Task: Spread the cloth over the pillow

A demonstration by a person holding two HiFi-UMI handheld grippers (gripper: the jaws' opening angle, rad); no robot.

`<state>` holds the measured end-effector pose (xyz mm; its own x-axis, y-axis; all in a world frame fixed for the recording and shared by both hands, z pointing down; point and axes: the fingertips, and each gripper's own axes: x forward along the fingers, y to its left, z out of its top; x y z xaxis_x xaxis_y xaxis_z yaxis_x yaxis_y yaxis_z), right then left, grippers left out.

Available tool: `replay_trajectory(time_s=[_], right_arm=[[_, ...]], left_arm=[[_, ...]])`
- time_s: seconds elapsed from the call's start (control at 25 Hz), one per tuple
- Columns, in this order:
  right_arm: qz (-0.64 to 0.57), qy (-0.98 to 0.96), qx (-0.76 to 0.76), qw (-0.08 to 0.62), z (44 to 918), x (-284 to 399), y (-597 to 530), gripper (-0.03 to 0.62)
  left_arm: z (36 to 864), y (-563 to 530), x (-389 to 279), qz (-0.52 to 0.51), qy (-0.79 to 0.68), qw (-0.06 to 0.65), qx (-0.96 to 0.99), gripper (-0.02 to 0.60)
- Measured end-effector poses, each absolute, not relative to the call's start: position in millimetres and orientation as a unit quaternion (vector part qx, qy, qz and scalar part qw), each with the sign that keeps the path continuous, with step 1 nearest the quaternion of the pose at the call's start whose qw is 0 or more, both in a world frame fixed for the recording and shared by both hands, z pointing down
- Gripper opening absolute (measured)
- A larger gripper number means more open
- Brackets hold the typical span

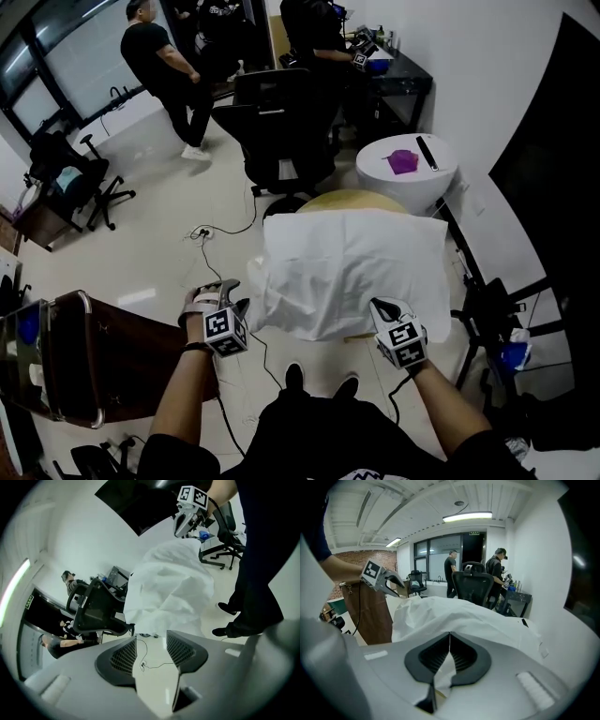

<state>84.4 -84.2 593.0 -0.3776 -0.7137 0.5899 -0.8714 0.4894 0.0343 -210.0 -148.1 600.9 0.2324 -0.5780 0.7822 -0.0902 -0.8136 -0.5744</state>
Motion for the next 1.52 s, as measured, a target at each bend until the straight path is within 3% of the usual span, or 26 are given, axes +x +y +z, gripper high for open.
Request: replay_trajectory(time_s=[0.28,0.64,0.88,0.96,1.0,1.24,1.32,1.52], right_arm=[[0.129,-0.827,0.487,0.249,560.4,25.6,-90.9,0.009],[0.133,-0.833,0.477,0.247,557.5,-36.3,-91.3,0.009],[0.141,-0.831,0.476,0.251,558.6,-55.7,-92.4,0.009],[0.139,-0.832,0.474,0.252,559.5,-60.5,-92.2,0.009],[0.139,-0.832,0.474,0.253,560.2,-62.2,-92.2,0.009],[0.140,-0.836,0.465,0.257,563.4,-70.8,-90.7,0.009],[0.139,-0.837,0.462,0.258,562.2,-73.1,-91.1,0.009],[0.138,-0.840,0.456,0.260,561.7,-77.2,-89.9,0.009]], left_arm=[[634.7,-187.1,-210.3,-0.558,0.179,0.237,-0.775,0.198],[661.8,-221.6,-209.3,-0.561,0.123,0.324,-0.752,0.196],[661.5,-220.1,-199.7,-0.543,0.091,0.362,-0.752,0.115],[660.0,-217.1,-198.5,-0.534,0.087,0.372,-0.754,0.024],[658.8,-214.3,-197.6,-0.530,0.085,0.375,-0.755,0.009],[648.0,-204.8,-200.7,-0.502,0.115,0.377,-0.770,0.003],[648.1,-206.3,-201.8,-0.501,0.116,0.379,-0.769,0.156],[649.1,-216.5,-196.5,-0.502,0.108,0.401,-0.758,0.206]])
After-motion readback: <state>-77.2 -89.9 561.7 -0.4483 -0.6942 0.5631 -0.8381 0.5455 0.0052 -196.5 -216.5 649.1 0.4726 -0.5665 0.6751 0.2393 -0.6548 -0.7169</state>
